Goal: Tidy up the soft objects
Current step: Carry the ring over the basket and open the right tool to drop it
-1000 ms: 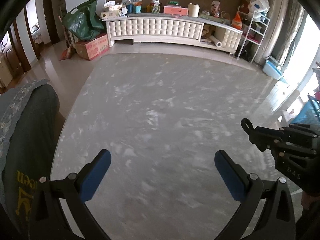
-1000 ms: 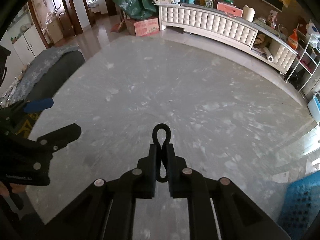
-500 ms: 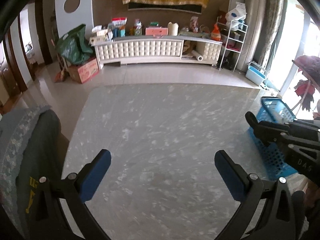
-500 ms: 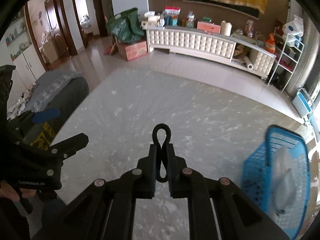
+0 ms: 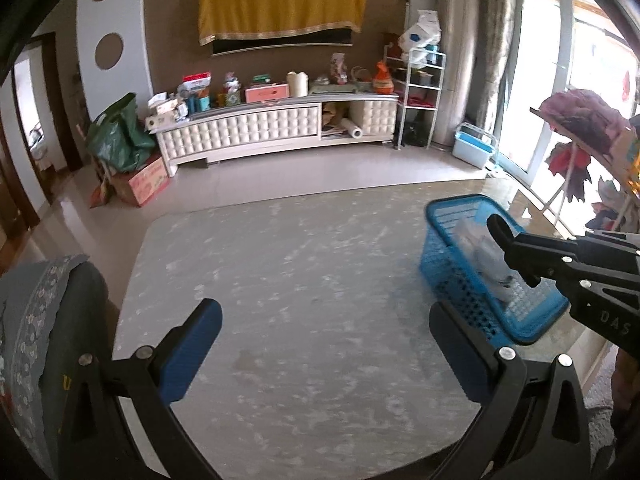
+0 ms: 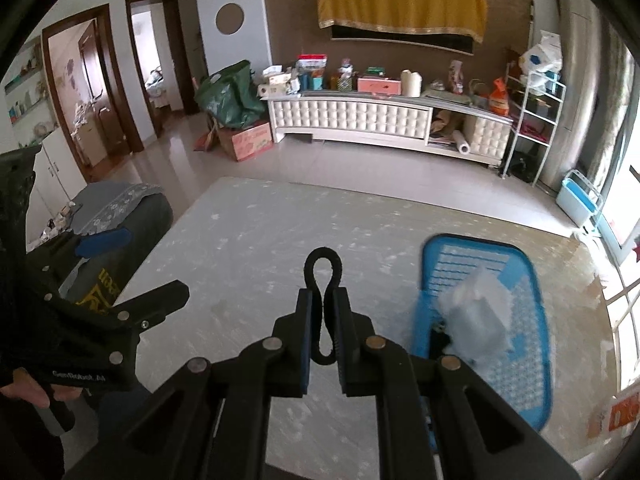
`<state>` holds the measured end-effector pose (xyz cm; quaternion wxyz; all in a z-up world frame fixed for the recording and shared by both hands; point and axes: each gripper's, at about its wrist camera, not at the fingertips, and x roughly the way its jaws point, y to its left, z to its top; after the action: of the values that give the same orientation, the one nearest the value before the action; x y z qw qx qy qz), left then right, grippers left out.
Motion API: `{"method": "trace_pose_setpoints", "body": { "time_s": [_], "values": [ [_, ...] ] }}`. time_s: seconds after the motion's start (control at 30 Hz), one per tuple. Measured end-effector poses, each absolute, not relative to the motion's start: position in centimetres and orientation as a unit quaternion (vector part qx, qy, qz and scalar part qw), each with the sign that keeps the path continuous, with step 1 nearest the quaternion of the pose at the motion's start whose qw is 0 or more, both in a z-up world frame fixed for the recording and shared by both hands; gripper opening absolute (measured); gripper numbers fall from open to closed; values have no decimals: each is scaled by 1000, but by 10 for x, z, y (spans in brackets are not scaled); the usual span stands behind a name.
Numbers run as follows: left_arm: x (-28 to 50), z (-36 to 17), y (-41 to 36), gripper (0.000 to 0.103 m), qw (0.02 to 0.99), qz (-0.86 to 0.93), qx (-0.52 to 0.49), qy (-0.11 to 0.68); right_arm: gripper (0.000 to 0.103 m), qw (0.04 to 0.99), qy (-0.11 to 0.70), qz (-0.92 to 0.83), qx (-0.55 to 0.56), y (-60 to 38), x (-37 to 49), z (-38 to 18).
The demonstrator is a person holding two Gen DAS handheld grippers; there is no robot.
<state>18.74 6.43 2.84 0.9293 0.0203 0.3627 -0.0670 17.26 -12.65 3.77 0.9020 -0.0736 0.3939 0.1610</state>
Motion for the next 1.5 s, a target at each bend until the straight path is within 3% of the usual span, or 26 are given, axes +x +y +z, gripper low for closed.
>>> {"method": "trace_pose_setpoints", "body": {
  "time_s": [0.73, 1.4, 1.5],
  "values": [
    [220, 11, -53, 103, 909, -161, 49, 382, 10, 908, 413, 71, -26, -211, 156, 25],
    [289, -58, -65, 103, 882, -172, 52, 436, 10, 877, 476, 55, -19, -224, 220, -27],
    [294, -65, -64, 103, 879, -174, 51, 441, 24, 874, 484, 46, -25, -226, 220, -30]
  ]
}}
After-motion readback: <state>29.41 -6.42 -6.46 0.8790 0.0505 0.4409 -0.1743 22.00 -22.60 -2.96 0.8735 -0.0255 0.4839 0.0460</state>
